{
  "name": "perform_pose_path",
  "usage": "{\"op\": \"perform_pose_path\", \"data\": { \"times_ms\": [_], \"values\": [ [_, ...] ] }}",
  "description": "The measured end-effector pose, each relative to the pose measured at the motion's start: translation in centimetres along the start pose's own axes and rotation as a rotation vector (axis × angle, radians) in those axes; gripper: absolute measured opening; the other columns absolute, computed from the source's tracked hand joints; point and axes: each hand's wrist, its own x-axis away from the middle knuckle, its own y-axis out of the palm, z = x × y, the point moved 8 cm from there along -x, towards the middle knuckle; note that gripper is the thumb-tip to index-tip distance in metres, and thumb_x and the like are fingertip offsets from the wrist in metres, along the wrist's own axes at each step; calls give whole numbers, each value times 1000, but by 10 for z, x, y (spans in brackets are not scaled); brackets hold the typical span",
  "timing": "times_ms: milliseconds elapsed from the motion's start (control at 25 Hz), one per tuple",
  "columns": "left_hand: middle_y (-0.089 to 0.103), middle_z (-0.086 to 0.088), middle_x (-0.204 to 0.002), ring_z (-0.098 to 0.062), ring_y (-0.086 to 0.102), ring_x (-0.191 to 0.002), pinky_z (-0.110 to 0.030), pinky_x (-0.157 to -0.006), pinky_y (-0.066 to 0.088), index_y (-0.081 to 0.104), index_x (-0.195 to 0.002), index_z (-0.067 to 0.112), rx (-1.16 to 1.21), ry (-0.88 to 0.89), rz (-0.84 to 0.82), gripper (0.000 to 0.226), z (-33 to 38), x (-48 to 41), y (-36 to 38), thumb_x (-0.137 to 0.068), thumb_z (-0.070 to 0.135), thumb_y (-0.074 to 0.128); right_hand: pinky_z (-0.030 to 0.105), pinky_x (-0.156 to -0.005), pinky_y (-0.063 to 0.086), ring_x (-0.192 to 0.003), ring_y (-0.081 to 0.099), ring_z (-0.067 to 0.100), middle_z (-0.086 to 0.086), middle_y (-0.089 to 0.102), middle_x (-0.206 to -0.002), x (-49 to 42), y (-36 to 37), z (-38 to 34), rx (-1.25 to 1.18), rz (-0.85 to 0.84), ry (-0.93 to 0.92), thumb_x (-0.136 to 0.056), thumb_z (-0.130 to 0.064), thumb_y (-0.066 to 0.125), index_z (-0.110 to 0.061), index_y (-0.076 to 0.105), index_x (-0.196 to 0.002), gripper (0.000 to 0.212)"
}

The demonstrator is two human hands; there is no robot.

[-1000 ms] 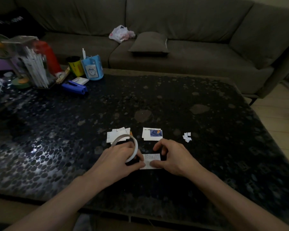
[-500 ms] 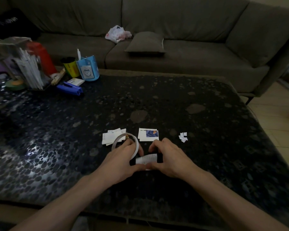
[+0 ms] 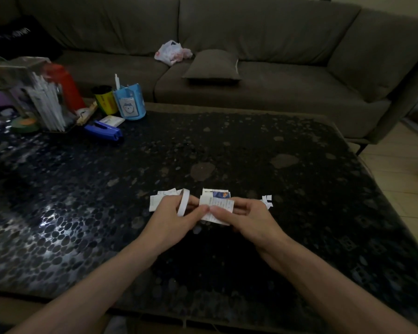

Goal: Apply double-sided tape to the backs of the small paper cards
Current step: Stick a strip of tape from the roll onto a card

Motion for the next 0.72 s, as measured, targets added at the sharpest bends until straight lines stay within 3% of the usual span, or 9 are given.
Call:
{"op": "perform_pose_path", "data": {
  "times_ms": [80, 200, 360, 480, 720],
  "values": [
    [70, 11, -60, -1, 61, -50, -11, -51, 45, 79, -89, 25, 73, -5, -1, 12, 3, 1, 2, -97, 22, 71, 28, -82, 62, -90, 77, 2, -14, 80, -97, -1, -1, -5, 70, 40, -62, -90, -32, 79, -33, 77, -106, 16],
    [72, 10, -63, 1, 61, -51, -11, -51, 44, 81, -92, 20, 143, 0, 31, 11, 6, 2, 1, -95, 27, 73, 17, -73, 57, -87, 73, -8, -23, 78, -93, 0, -4, -18, 171, 94, -149, -89, -36, 79, -38, 77, -97, 8],
    [76, 8, -71, 3, 65, -58, -11, -55, 46, 81, -91, 20, 157, -13, 90, 12, 9, -1, -4, -94, 30, 75, 25, -77, 60, -85, 75, -5, -22, 79, -91, -1, -4, -20, 90, 114, -155, -88, -38, 79, -40, 77, -93, 5],
    [71, 7, -62, 1, 60, -53, -12, -51, 44, 80, -88, 23, 167, -37, 89, 14, 10, 0, -1, -96, 31, 72, 17, -71, 53, -84, 72, -11, -27, 77, -89, -2, -6, -24, 153, 142, -199, -89, -41, 78, -42, 76, -91, 3],
    [75, 3, -70, -1, 64, -55, -14, -51, 46, 80, -93, 22, 156, 10, 148, 9, 18, 1, -8, -95, 29, 74, 16, -66, 57, -85, 75, -5, -21, 78, -90, 1, -7, -28, 103, 157, -251, -91, -38, 76, -35, 77, -97, 7]
  ]
}}
